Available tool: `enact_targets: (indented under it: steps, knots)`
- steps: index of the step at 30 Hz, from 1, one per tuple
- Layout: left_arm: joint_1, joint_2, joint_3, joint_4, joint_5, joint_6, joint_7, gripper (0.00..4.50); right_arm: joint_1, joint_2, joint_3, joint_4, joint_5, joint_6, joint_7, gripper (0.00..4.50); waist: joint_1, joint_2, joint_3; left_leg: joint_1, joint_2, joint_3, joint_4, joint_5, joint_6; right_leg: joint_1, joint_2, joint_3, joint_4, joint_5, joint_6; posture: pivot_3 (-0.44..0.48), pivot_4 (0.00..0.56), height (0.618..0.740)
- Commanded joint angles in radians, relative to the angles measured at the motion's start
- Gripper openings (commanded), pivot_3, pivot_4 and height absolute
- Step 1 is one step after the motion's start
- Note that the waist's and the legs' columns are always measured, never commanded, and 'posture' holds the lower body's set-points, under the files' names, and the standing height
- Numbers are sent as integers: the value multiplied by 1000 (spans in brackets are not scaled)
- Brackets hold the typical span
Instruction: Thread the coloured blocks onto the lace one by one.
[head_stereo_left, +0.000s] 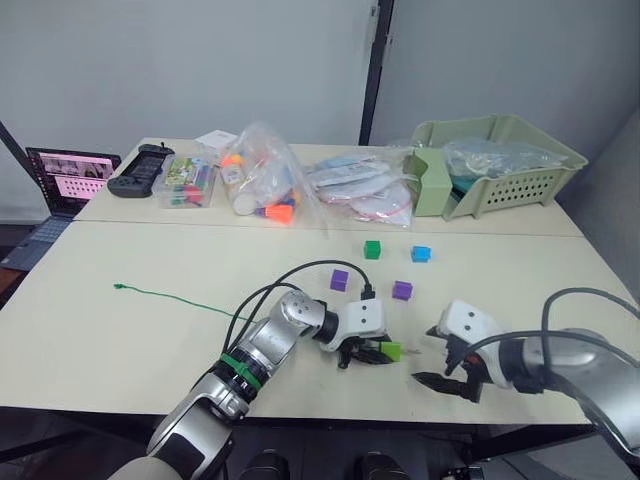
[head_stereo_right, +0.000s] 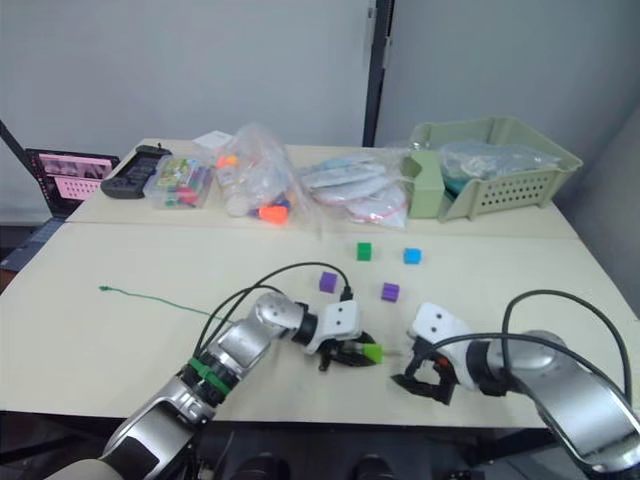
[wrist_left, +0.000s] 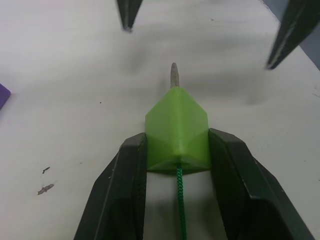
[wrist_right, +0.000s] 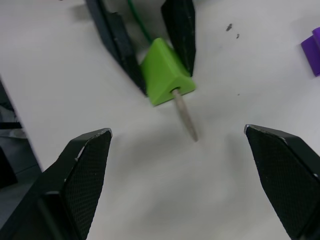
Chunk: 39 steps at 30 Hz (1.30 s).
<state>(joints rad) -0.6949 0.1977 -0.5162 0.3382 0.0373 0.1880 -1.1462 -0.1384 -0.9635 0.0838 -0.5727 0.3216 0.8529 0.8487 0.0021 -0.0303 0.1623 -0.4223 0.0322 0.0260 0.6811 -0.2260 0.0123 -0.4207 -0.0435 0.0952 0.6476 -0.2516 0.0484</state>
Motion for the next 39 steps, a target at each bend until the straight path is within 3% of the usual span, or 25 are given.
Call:
enact_targets:
  steps: [1, 4, 5, 18, 21, 29, 39]
  knots:
    - [0, 13, -21, -7, 17, 6, -18, 1308, -52, 4, 65, 50, -55, -72, 10, 4500, -2, 0, 0, 0, 0, 0, 0, 0, 0, 0, 0, 0, 0, 0, 0, 0, 150, 734]
    - [-4, 17, -25, -7, 19, 1, -22, 1308, -88, 4, 114, 92, -92, -108, 21, 4500, -4, 0, 0, 0, 0, 0, 0, 0, 0, 0, 0, 0, 0, 0, 0, 0, 150, 734]
    - [-4, 18, -26, -8, 19, 0, -22, 1308, -97, 3, 133, 103, -108, -122, 27, 4249, -4, 0, 0, 0, 0, 0, 0, 0, 0, 0, 0, 0, 0, 0, 0, 0, 150, 734]
    - [3, 36, -22, -34, 10, 20, -20, 1308, -110, 11, 183, 82, -149, -141, 45, 9, -9, 0, 0, 0, 0, 0, 0, 0, 0, 0, 0, 0, 0, 0, 0, 0, 150, 734]
    - [2, 54, -1, -48, -8, 18, -32, 1308, -104, 3, 170, 84, -150, -141, 54, 0, -11, 0, 0, 0, 0, 0, 0, 0, 0, 0, 0, 0, 0, 0, 0, 0, 150, 734]
    - [3, 248, 145, -64, -109, -5, -134, 1308, -125, -21, 161, 130, -161, -180, 97, 0, -17, 0, 0, 0, 1, 0, -1, 0, 0, -1, 0, 0, 1, 0, 0, 0, 150, 734]
    - [14, 464, 332, 39, -207, -64, -264, 1308, -181, -6, 175, 204, -172, -231, 149, 0, -11, 0, 0, -1, 0, 0, 0, 0, 0, -1, -1, -1, 0, 0, 0, 0, 150, 734]
